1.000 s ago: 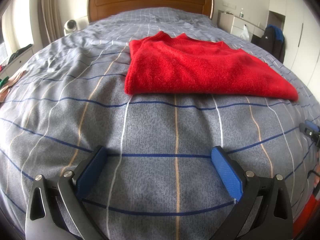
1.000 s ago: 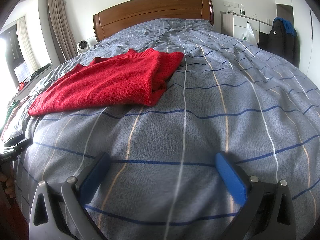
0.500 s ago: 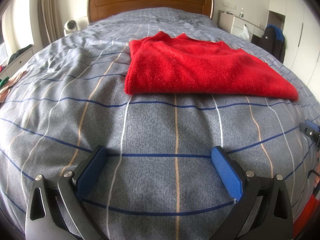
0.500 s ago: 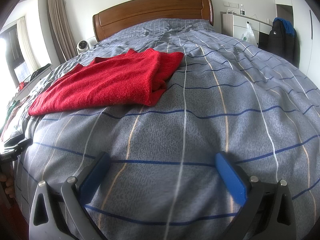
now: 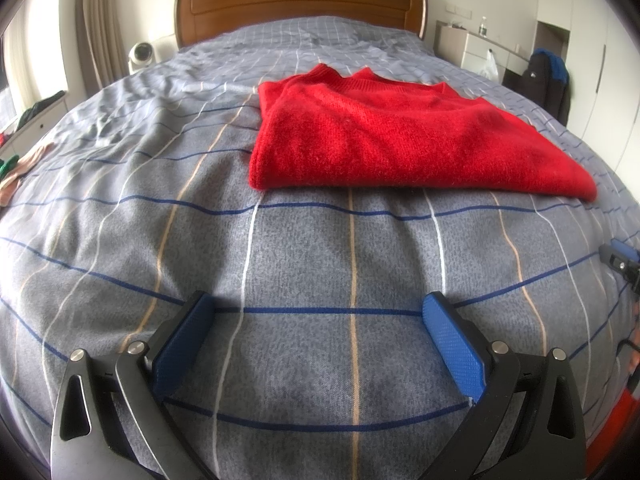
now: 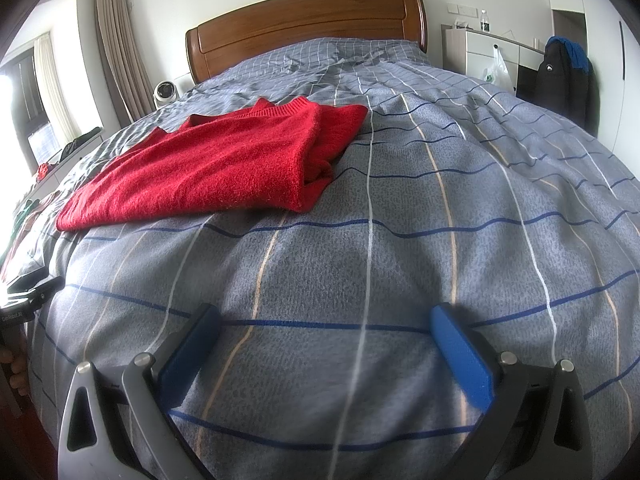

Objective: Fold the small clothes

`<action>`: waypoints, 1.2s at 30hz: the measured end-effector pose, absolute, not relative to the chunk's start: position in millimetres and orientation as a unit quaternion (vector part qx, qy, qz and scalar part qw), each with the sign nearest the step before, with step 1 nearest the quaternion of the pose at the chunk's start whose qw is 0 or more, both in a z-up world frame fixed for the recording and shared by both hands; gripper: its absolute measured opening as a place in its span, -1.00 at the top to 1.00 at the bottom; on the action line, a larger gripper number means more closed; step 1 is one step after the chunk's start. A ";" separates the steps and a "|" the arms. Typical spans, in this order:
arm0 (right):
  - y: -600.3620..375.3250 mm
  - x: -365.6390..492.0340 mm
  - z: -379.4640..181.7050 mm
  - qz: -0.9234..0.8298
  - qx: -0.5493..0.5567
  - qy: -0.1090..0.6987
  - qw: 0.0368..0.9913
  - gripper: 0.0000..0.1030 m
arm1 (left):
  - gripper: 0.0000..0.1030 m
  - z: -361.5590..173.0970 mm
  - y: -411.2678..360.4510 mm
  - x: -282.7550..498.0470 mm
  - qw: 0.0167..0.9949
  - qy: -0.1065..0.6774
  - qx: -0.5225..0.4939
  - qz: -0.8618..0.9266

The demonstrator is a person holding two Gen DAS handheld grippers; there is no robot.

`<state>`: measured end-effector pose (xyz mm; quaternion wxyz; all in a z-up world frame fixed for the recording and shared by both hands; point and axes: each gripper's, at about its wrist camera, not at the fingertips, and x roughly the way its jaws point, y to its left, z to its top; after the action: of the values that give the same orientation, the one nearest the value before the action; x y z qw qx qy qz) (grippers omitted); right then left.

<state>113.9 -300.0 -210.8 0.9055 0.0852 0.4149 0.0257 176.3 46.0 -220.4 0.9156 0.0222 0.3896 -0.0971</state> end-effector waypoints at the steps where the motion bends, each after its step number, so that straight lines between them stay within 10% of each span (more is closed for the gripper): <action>1: -299.9 114.0 -210.8 0.026 0.085 0.415 0.905 -1.00 | -0.99 -220.3 46.5 176.6 0.916 0.390 0.022 -0.097; 24: -301.6 121.3 -201.3 0.024 0.085 0.449 0.889 -0.99 | -0.98 -188.7 68.8 160.1 0.910 0.401 -0.007 -0.101; 36: -343.3 280.0 -173.4 0.078 0.297 0.488 0.817 -0.77 | -0.98 -203.0 94.1 171.5 0.913 0.392 -0.062 -0.093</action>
<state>280.0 -343.3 -173.4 0.8172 0.2972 0.4876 0.0779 171.5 94.1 -203.0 0.9133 -0.0617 0.3917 -0.0932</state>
